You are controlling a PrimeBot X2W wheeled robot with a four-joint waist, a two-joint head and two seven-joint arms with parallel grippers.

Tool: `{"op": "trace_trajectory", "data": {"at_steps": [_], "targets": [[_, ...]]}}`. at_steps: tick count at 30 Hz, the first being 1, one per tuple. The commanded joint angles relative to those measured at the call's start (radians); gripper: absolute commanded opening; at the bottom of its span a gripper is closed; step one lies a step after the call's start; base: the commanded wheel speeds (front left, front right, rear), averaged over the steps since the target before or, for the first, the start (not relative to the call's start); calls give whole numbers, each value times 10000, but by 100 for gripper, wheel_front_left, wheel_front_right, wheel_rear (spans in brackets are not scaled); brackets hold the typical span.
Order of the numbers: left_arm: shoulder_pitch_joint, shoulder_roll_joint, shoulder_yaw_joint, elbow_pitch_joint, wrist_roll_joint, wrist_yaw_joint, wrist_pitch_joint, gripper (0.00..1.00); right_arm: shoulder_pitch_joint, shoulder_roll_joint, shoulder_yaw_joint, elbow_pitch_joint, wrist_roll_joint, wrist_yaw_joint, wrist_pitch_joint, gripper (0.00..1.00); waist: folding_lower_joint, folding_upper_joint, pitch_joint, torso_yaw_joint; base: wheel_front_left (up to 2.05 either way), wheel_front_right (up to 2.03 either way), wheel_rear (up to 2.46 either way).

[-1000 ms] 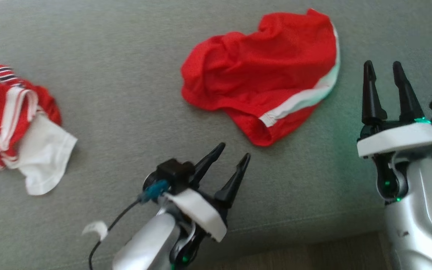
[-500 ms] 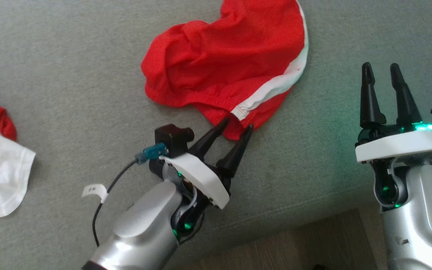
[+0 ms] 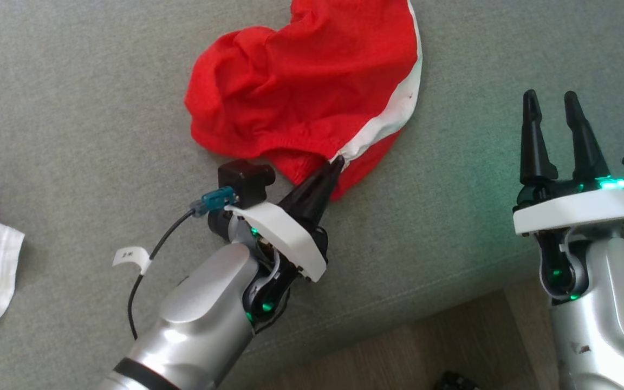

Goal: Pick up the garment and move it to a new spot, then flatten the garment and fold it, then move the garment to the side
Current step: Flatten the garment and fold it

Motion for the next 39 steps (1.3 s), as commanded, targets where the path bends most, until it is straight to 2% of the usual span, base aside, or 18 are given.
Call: {"op": "trace_trajectory", "data": {"at_steps": [1, 5, 10, 12, 14, 19, 25, 31, 34, 39], "targets": [[-268, 28, 237, -213, 55, -62, -50, 0, 52, 22, 150, -310, -75, -2, -133, 100, 0, 0, -12, 11, 0, 0, 0], [-3, 111, 261, -493, 158, -63, -50, 0, 177, 22, 31, -299, -62, -2, -163, 100, 0, 0, -116, 225, 0, 0, 0], [770, 697, 960, -1564, 459, -8, -50, 0, 282, 22, 144, -348, -12, -2, -82, 100, 0, 0, -288, 778, 0, 0, 0], [1264, 1112, 1413, -2211, 675, 160, -51, 0, 340, 22, 163, -409, -54, -2, -2, 100, 0, 0, -365, 1055, 0, 0, 0], [2138, 1755, 2248, -3300, 891, 537, -51, 0, 460, 22, 153, -510, -165, -2, 210, 100, 0, 0, -478, 1498, 0, 0, 0], [3284, 2428, 3420, -4621, 811, 981, -51, 0, 807, 22, 488, -705, -246, -2, 1027, 100, 0, 0, -645, 2205, 0, 0, 0], [3452, 2697, 3916, -4978, 868, 1088, -51, 0, 1766, -28, 724, -1560, -862, -2, 2224, 100, 0, 0, -628, 2679, 0, 0, 0], [3424, 2660, 4470, -4995, 1106, 1108, -51, 0, 2941, -35, 902, -2639, -880, -2, 3308, 100, 0, 0, -401, 2732, 0, 0, 0], [3378, 2563, 4634, -4933, 1231, 1026, -51, 0, 3007, -23, 1278, -2634, -734, -2, 3411, 100, 0, 0, -269, 2709, 0, 0, 0], [3249, 2386, 4709, -4793, 1430, 873, -51, 0, 2751, -21, 1720, -1934, -1073, -2, 3356, 100, 0, 0, -124, 2760, 0, 0, 0]]}}
